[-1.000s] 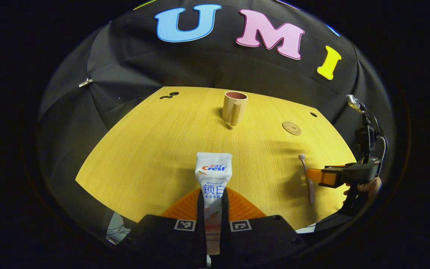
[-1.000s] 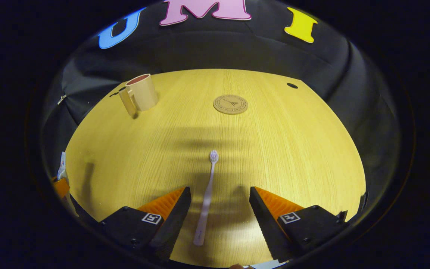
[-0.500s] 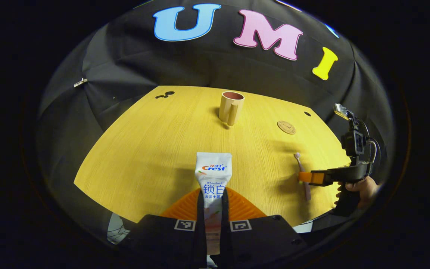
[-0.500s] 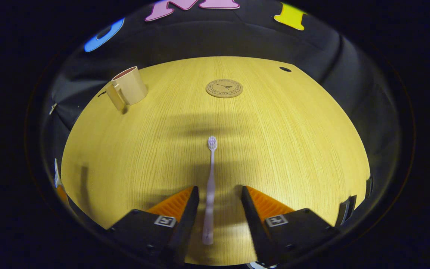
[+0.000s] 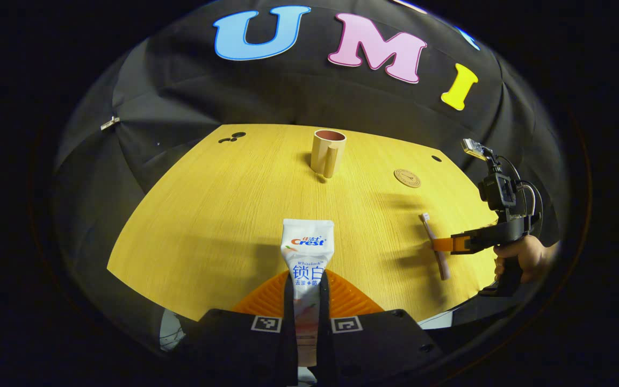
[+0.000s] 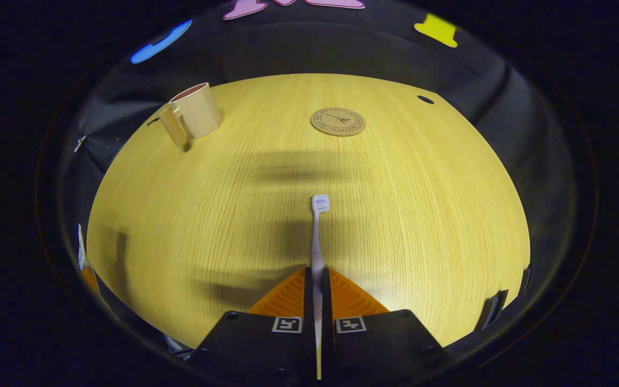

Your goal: Put the toothbrush and toothpaste on the desktop into the cup, then pick up the cup and place it on the coaster on the desktop.

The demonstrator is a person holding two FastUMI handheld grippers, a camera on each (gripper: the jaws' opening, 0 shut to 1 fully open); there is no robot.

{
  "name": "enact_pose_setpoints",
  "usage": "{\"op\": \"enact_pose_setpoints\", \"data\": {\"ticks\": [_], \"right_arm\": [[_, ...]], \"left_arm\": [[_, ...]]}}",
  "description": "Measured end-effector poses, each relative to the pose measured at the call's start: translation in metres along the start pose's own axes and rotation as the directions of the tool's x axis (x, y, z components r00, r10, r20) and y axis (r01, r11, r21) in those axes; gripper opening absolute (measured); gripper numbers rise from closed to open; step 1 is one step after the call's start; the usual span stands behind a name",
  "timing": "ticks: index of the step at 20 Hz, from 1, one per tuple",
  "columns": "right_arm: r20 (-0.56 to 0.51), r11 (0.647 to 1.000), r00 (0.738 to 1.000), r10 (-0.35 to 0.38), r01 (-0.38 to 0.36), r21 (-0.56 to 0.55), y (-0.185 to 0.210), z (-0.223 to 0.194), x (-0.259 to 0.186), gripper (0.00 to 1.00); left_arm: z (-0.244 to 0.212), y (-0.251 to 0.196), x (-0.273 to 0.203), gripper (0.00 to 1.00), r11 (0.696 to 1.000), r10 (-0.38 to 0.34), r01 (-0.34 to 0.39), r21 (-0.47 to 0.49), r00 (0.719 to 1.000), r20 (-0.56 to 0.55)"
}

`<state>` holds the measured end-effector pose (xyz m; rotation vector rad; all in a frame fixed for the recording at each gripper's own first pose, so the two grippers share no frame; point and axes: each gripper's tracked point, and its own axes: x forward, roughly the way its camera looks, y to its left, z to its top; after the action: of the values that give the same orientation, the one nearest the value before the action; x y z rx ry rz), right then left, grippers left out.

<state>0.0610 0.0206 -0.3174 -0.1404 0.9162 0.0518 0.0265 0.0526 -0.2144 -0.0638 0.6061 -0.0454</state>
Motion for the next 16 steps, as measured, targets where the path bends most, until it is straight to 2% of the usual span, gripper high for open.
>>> {"op": "enact_pose_setpoints", "data": {"ticks": [2, 3, 4, 5, 6, 7, 9, 13, 16], "right_arm": [[-0.011, 0.998, 0.999, 0.04, -0.04, -0.052, 0.001, -0.001, -0.001, 0.06], [-0.013, 0.996, 0.999, 0.051, -0.051, -0.069, 0.0, 0.0, -0.001, 0.06], [-0.015, 0.996, 0.999, 0.051, -0.052, -0.073, -0.003, -0.001, -0.002, 0.06], [-0.005, 0.997, 0.998, 0.055, -0.056, -0.062, -0.005, 0.002, -0.003, 0.06], [-0.001, 0.997, 0.998, 0.067, -0.067, -0.039, -0.006, 0.004, -0.005, 0.05], [0.002, 0.997, 0.997, 0.072, -0.072, -0.013, -0.01, 0.007, -0.008, 0.05], [0.03, 0.996, 0.996, 0.079, -0.08, 0.034, -0.023, 0.02, -0.018, 0.05], [0.057, 0.994, 0.994, 0.095, -0.097, 0.042, -0.046, 0.032, -0.038, 0.05], [0.085, 0.99, 0.991, 0.107, -0.114, 0.087, -0.053, 0.04, -0.05, 0.05]], "left_arm": [[-0.002, 0.004, 0.002, 0.19, 1.0, 0.003, -0.003, -0.012, 1.0, -0.003], [-0.002, 0.006, 0.004, 0.24, 1.0, 0.003, -0.004, -0.021, 1.0, -0.003], [0.0, 0.007, 0.005, 0.19, 0.999, 0.004, -0.004, -0.032, 1.0, -0.002], [0.003, 0.008, 0.006, 0.19, 0.999, 0.003, -0.003, -0.043, 1.0, 0.003], [0.007, 0.009, 0.006, 0.24, 0.999, 0.003, -0.002, -0.052, 1.0, 0.011], [0.012, 0.01, 0.007, 0.19, 0.998, 0.004, -0.002, -0.059, 1.0, 0.02], [0.026, 0.01, 0.012, 0.19, 0.997, 0.007, -0.003, -0.074, 0.999, 0.042], [0.07, 0.005, 0.016, 0.19, 0.993, -0.002, 0.015, -0.118, 0.994, 0.109], [0.111, 0.001, 0.02, 0.19, 0.992, -0.007, 0.027, -0.122, 0.986, 0.165]]}}
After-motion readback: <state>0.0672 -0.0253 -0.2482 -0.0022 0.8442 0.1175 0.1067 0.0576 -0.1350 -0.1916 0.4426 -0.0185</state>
